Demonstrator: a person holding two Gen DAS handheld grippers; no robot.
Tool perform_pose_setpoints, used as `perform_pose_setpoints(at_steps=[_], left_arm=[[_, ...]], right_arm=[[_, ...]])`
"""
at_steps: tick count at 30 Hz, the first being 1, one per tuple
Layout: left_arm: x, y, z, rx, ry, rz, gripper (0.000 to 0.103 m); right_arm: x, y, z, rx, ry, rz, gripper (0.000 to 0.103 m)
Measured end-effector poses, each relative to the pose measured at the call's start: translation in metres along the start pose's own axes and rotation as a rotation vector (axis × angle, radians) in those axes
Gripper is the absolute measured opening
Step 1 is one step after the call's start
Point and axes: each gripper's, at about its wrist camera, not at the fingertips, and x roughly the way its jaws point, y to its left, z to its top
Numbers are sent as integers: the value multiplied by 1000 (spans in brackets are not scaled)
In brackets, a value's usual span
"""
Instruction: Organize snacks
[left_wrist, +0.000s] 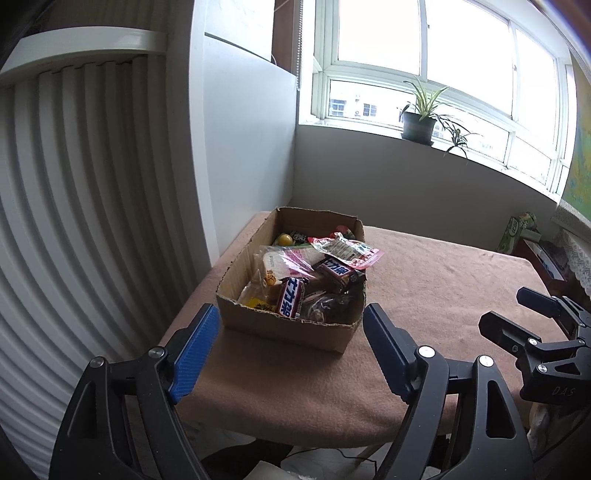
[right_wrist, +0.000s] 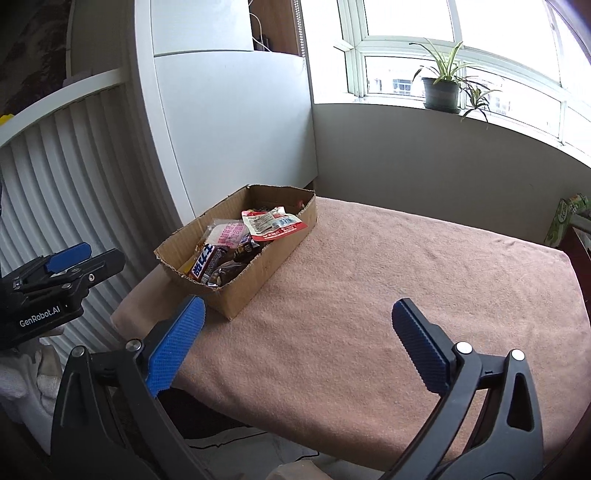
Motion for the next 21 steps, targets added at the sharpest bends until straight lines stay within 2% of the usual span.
perform_pose_setpoints(at_steps=[6, 21], left_arm=[[-20, -2, -4, 4, -27, 10, 80], [-24, -3, -2, 1, -40, 15, 81]], right_arm=[[-9, 7, 0, -38, -13, -29, 103], [-10, 8, 2, -32, -12, -32, 103]])
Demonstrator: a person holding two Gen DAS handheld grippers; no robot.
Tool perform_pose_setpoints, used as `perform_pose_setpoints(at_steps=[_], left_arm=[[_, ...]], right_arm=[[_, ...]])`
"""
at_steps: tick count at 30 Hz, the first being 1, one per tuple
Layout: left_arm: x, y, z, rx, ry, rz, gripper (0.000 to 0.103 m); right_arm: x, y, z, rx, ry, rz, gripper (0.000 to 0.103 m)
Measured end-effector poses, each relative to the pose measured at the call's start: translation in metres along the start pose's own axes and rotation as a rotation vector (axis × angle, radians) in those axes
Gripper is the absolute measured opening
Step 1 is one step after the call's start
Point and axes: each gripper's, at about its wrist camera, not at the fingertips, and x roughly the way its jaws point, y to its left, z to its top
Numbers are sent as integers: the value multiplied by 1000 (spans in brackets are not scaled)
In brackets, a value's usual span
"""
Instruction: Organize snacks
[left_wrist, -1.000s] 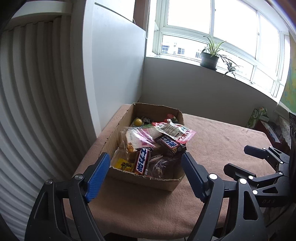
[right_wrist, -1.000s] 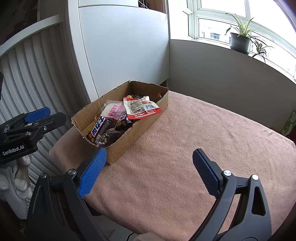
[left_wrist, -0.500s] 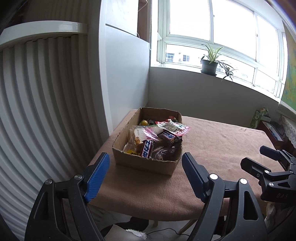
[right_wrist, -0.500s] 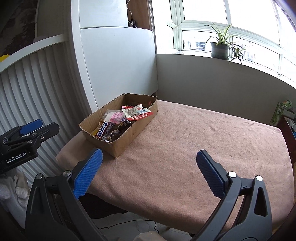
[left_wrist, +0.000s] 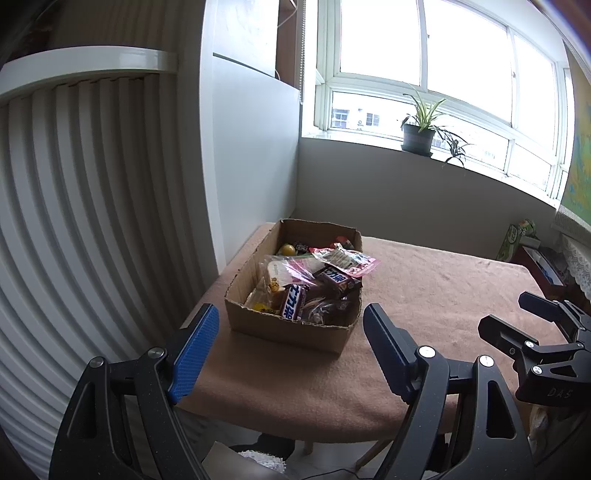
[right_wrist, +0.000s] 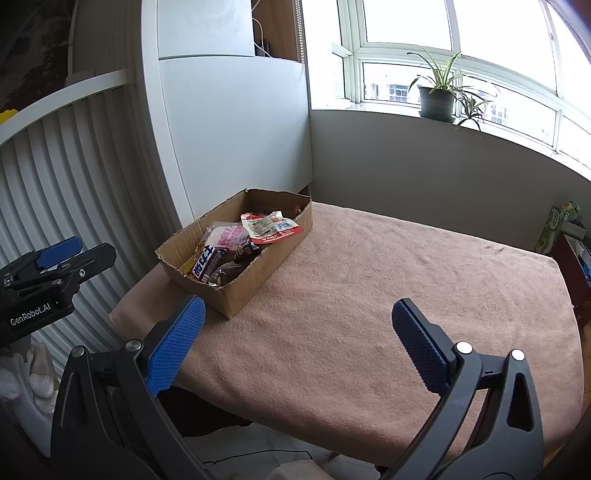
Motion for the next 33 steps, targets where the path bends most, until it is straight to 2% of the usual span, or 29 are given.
perform_pose_setpoints(at_steps=[33], left_arm=[[0, -5, -1, 14, 4, -7, 81]], right_arm=[[3, -2, -8, 22, 20, 14, 103]])
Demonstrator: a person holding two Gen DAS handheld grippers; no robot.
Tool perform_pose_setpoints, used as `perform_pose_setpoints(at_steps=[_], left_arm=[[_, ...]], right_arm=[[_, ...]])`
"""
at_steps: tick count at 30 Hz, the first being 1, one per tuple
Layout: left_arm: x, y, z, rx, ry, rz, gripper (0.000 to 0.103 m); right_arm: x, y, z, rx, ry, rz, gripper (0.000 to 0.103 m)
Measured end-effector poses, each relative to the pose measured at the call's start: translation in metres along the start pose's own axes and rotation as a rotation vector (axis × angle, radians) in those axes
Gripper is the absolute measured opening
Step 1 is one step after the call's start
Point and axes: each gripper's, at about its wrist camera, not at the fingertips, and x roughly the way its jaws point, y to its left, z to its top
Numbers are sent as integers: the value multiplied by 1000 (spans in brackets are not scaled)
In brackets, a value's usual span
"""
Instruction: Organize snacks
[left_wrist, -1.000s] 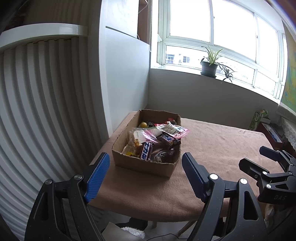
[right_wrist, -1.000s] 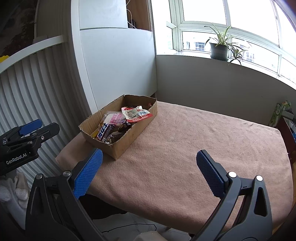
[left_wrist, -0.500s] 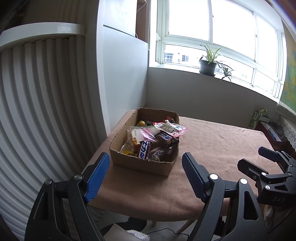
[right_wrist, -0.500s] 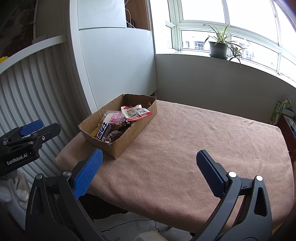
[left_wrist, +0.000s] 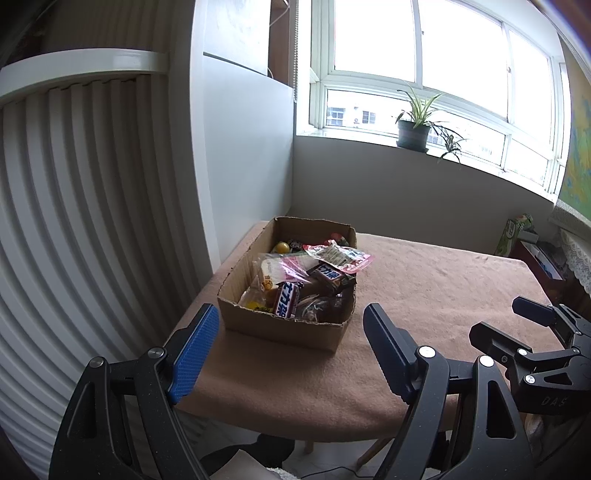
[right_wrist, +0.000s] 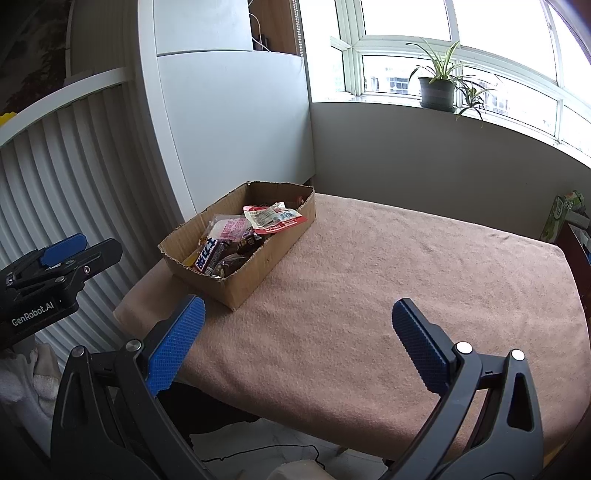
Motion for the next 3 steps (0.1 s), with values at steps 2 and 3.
perform_pose_setpoints(at_steps=[2, 3], left_arm=[[1, 0, 0, 0, 1, -1, 81], [1, 0, 0, 1, 1, -1, 81]], right_arm=[[0, 0, 0, 1, 0, 0, 103], [0, 0, 0, 1, 0, -1, 103]])
